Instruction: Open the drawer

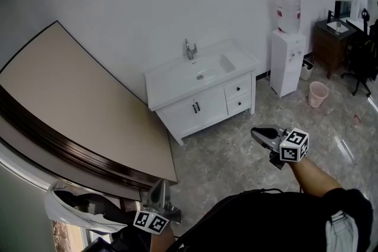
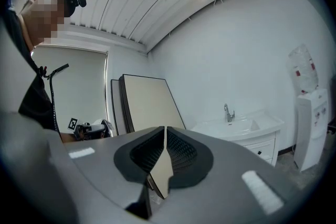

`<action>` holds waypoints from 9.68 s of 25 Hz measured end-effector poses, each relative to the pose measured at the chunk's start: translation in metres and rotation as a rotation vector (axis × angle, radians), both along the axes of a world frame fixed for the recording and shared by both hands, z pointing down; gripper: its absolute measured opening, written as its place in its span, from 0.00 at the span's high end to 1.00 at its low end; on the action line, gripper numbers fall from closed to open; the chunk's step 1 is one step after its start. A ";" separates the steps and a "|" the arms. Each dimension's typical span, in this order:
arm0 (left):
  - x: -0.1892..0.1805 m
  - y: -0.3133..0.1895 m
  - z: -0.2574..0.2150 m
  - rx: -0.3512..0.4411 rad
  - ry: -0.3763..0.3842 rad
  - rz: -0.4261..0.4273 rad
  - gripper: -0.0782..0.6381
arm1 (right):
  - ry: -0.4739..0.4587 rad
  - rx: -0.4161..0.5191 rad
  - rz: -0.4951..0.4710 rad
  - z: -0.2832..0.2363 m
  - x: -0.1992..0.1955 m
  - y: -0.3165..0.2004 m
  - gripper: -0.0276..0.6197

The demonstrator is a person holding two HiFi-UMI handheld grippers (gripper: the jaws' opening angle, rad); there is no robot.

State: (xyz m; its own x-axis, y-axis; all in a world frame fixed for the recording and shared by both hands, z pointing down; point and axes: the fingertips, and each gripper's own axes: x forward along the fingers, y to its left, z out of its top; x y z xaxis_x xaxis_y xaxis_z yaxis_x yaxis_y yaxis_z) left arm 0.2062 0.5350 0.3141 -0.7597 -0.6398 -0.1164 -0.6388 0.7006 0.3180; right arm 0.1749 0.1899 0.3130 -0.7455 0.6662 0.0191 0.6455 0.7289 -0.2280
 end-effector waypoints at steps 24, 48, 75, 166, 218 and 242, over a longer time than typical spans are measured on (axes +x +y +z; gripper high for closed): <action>-0.152 -0.202 -0.016 -0.036 -0.003 -0.041 0.90 | -0.001 -0.021 -0.074 -0.001 -0.171 -0.189 0.95; -0.335 -0.152 -0.017 -0.028 -0.010 0.088 0.90 | 0.017 -0.028 0.069 0.003 -0.312 -0.142 0.95; -0.487 -0.098 0.018 -0.010 0.058 0.048 0.90 | 0.061 -0.025 0.016 0.029 -0.478 -0.084 0.95; -1.014 -0.176 0.056 -0.027 0.157 0.307 0.90 | 0.164 0.008 0.154 0.057 -0.956 -0.125 0.95; -0.764 -0.646 0.236 -0.503 0.408 1.206 0.90 | 0.337 -0.057 0.685 0.327 -0.668 -0.437 0.95; -0.687 -0.667 0.353 -0.806 0.338 1.401 0.90 | 0.499 0.184 0.451 0.571 -0.719 -0.357 0.74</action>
State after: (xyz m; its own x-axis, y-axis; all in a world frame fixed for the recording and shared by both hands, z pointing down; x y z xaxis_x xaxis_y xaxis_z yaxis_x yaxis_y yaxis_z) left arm -0.4811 -0.1324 0.6674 0.5037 -0.6169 0.6047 -0.8587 -0.2812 0.4284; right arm -0.5438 -0.1666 0.8844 -0.8214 0.2469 0.5141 0.1212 0.9564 -0.2657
